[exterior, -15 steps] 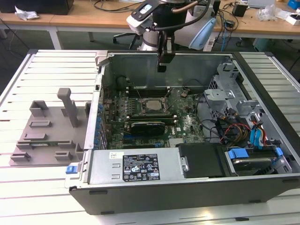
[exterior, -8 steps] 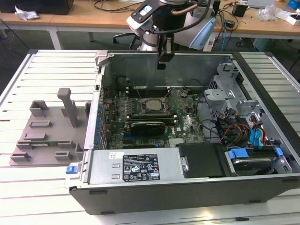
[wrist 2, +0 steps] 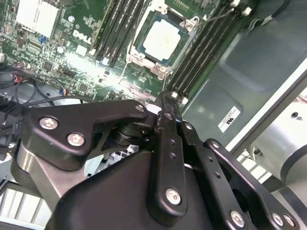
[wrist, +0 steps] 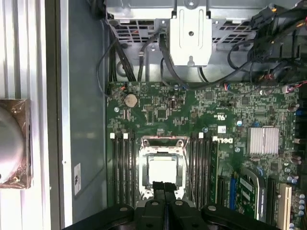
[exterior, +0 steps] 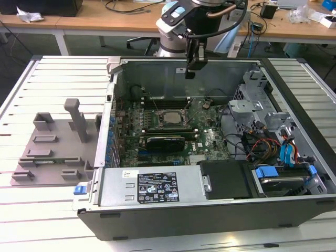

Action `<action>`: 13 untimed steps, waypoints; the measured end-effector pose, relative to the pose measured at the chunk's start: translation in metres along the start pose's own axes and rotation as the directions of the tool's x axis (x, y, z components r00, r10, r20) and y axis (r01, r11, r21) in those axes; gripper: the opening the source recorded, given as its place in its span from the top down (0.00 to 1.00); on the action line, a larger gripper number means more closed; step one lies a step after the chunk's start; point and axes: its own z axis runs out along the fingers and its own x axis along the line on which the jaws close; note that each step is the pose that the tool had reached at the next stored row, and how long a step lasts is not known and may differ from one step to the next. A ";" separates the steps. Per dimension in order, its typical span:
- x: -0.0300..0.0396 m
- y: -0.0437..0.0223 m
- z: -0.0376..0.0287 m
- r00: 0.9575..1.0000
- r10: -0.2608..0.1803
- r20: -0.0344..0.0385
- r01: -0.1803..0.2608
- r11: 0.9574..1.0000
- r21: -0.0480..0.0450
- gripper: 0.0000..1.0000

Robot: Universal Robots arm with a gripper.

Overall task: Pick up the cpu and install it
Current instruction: 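Close the cpu cover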

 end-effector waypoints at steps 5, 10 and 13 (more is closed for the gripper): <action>0.0000 0.0068 0.0006 1.000 0.000 0.002 0.000 1.000 0.001 0.89; 0.0000 0.0104 0.0008 1.000 0.000 0.002 0.000 1.000 0.002 0.89; -0.0001 0.0117 0.0007 1.000 0.000 0.004 0.000 1.000 0.002 0.89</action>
